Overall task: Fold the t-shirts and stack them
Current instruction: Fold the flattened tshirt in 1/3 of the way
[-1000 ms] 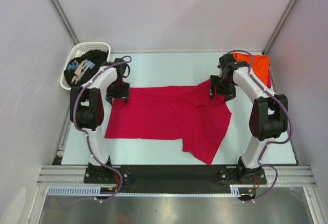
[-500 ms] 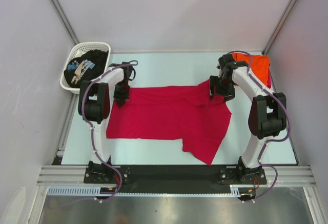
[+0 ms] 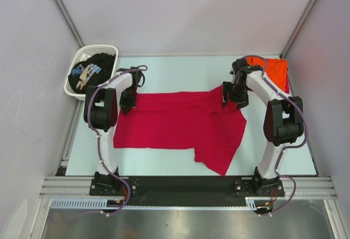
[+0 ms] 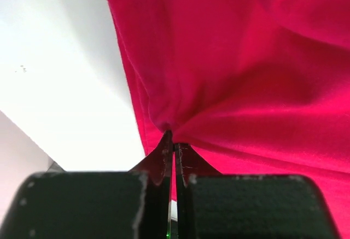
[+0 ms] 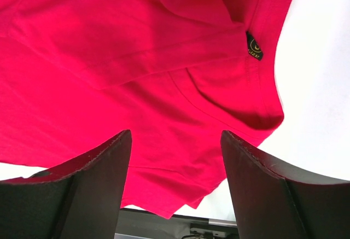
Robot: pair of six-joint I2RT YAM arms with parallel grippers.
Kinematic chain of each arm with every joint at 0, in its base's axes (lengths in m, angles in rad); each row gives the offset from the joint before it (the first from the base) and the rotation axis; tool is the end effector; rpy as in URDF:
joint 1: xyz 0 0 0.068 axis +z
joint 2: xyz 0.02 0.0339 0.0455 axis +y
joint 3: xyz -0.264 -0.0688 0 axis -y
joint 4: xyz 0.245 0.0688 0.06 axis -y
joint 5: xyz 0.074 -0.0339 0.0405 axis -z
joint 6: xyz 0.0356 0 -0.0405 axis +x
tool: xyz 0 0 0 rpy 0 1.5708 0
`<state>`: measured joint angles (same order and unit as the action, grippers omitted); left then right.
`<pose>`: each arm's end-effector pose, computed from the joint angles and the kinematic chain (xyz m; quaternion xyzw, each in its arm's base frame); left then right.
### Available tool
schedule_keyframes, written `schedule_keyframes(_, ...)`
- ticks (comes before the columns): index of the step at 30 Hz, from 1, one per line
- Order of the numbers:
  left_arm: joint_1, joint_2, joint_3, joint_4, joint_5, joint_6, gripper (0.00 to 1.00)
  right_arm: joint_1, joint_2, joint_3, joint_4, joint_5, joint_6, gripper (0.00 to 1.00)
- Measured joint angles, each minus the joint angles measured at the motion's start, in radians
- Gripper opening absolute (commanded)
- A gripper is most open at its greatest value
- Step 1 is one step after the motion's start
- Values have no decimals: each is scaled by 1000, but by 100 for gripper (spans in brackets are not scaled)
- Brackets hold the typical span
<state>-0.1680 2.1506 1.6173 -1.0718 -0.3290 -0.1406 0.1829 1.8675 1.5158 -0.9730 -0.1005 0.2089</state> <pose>0.3987 -0.0559 0.1538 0.0163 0.9862 0.1644 0.0084 0.3676 0.0716 0.2318 0.0067 0.9912 0.0728 0.1105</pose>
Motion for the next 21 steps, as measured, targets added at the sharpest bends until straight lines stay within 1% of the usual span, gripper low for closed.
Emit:
schedule_keyframes(10,0,0,-2,-9,-65,0,0,0,72,31,-14,-4,1,71)
schedule_keyframes(11,0,0,-2,-10,-66,0,7,0,82,32,-17,-2,2,71)
schedule_keyframes(12,0,0,-2,-10,-66,0,29,0,90,33,-19,1,4,70)
schedule_keyframes(13,0,0,-2,-11,-67,-2,37,0,102,35,-19,9,6,70)
schedule_keyframes(14,0,1,-2,-13,-69,0,48,0,112,36,-19,15,8,70)
schedule_keyframes(16,0,2,-2,-16,-74,-8,56,-2,127,37,-16,26,10,68)
schedule_keyframes(17,0,3,-2,-16,-76,-6,66,-4,135,39,-13,32,12,67)
schedule_keyframes(19,0,3,-2,-18,-82,-7,77,-10,153,50,-6,42,19,66)
schedule_keyframes(20,0,3,-2,-23,-93,-6,85,-13,162,57,0,46,23,65)
schedule_keyframes(21,0,2,-1,-26,-101,-6,87,-16,172,67,4,51,26,64)
